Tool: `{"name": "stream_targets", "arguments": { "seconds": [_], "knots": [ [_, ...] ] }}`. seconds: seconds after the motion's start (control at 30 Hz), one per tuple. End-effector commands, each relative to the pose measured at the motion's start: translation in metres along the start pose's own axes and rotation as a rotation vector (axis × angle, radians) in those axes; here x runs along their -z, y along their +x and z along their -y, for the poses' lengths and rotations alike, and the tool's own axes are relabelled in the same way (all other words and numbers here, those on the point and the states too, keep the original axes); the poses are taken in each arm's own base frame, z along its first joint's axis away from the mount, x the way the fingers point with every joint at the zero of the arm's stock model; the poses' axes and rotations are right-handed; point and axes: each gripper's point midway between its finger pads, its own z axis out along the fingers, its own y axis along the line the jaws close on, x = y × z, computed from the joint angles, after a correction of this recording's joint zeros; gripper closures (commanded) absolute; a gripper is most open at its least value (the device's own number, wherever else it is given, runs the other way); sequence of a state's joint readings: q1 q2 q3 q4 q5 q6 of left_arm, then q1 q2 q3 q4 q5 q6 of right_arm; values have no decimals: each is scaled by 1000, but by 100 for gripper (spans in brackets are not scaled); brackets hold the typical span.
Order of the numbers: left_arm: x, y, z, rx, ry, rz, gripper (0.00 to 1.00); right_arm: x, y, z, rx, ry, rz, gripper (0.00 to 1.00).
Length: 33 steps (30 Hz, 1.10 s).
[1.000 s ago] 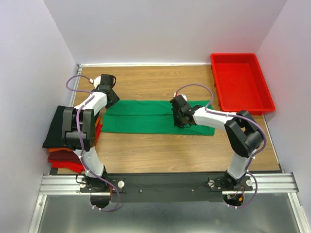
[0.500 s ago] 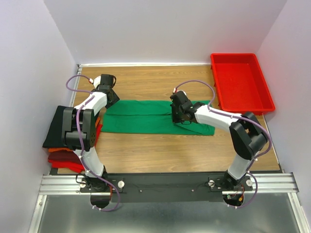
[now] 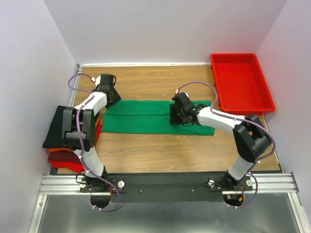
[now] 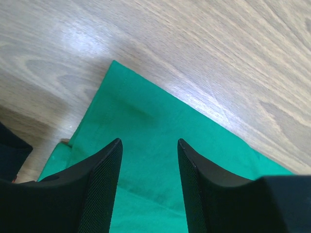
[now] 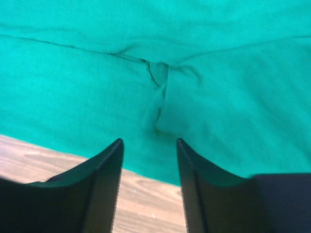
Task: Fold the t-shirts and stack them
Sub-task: Fold the tshirt
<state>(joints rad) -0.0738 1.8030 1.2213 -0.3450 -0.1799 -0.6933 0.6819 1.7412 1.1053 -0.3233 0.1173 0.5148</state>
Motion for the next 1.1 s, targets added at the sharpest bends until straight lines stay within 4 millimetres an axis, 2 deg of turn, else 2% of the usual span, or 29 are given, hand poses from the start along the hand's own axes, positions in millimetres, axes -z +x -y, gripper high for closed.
{"name": "stream_targets", "arguments": {
  "seconds": [0.0,0.07,0.1,0.17,0.2,0.27,0.3,0.33,0.37,0.4,0.43,0.5,0.57,0.6,0.67,0.7,0.8,0.83,0.93,0.97,1.0,1.03,1.07],
  "knots": [
    [23,-18,27,-53,108,44,42,37,-25,5,-49,23,140,39],
    [36,-18,35,-83,127,61,42,46,-33,22,-89,93,202,34],
    [42,-8,47,-116,145,57,42,52,-40,32,-116,114,229,33],
    [51,4,54,-158,136,68,42,50,-37,51,-163,157,230,32],
    [59,25,64,-200,151,56,42,50,-36,68,-200,188,231,32],
    [65,46,69,-220,161,45,43,46,-37,80,-235,207,223,30],
    [62,65,64,-241,150,16,43,41,-37,90,-251,229,213,30],
    [62,75,65,-251,156,6,45,38,-37,94,-259,239,208,30],
    [66,90,74,-277,184,3,45,36,-41,96,-272,241,215,30],
    [65,99,75,-289,189,-3,46,32,-43,103,-292,248,213,30],
    [63,114,71,-308,183,-21,51,24,-40,108,-301,256,193,30],
    [65,142,76,-349,205,-50,54,17,-46,114,-335,250,195,30],
    [65,157,80,-362,219,-62,55,4,-43,120,-340,272,173,30],
    [63,173,81,-380,218,-85,56,1,-49,123,-346,283,186,30],
    [55,189,82,-402,204,-103,57,-17,-44,126,-342,302,149,30],
    [55,196,86,-416,208,-110,57,-21,-53,126,-346,299,158,30],
    [51,213,89,-443,208,-142,57,-42,-56,126,-322,297,122,30],
    [51,215,89,-445,210,-147,57,-44,-73,121,-317,279,147,30],
    [63,226,97,-446,252,-173,57,-66,-82,124,-286,283,131,30],
    [69,232,100,-442,275,-198,57,-68,-102,118,-264,251,153,30],
    [74,237,104,-444,295,-215,57,-71,-113,118,-253,238,162,30],
    [77,240,109,-443,313,-228,58,-85,-111,119,-232,240,142,30],
    [86,248,117,-442,344,-251,57,-84,-139,116,-200,234,190,30]
  ]
}}
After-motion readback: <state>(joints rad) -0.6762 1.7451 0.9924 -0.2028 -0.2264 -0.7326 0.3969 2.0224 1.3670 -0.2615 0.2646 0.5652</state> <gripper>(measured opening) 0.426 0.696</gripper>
